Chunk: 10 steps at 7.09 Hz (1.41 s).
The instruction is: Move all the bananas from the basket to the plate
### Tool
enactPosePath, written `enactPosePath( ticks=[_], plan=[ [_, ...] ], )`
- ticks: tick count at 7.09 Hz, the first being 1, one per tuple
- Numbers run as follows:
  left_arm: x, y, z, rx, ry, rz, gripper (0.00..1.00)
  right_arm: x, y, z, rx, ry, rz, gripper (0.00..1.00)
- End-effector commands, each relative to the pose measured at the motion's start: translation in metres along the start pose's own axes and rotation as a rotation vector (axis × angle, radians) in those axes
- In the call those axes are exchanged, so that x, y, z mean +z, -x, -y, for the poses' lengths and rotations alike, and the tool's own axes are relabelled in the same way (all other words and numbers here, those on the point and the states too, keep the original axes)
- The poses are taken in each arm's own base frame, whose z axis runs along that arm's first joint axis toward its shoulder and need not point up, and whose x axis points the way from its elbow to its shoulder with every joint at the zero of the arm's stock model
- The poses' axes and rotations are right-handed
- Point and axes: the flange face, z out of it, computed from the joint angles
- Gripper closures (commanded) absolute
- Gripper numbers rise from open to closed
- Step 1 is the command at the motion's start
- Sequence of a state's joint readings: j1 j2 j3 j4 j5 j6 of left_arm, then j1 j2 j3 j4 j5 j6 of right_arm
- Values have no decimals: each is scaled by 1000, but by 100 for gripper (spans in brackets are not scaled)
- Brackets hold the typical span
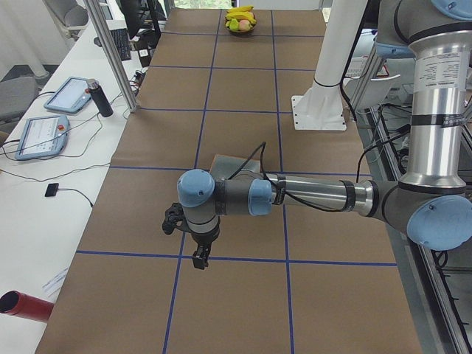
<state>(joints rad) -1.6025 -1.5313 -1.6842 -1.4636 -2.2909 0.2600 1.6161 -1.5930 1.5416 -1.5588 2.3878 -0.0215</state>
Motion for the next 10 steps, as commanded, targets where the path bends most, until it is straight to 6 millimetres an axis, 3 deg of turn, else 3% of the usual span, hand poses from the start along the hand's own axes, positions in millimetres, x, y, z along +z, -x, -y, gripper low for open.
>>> enactPosePath(
  ticks=[1,6,9,10],
  plan=[
    [4,2,-5,-7,7,-1,0,-1,1,-1,0,-1,1,0],
    [-6,-3,5,6,-9,12,0,1,-2,-4,-2,-1,-7,0],
    [-9,-6,7,10,-15,11,0,-6,16,19,-44,-17,-38,0],
    [-10,-9,10,11,-22,5,0,-2,13,15,-27,-12,-44,0]
  ],
)
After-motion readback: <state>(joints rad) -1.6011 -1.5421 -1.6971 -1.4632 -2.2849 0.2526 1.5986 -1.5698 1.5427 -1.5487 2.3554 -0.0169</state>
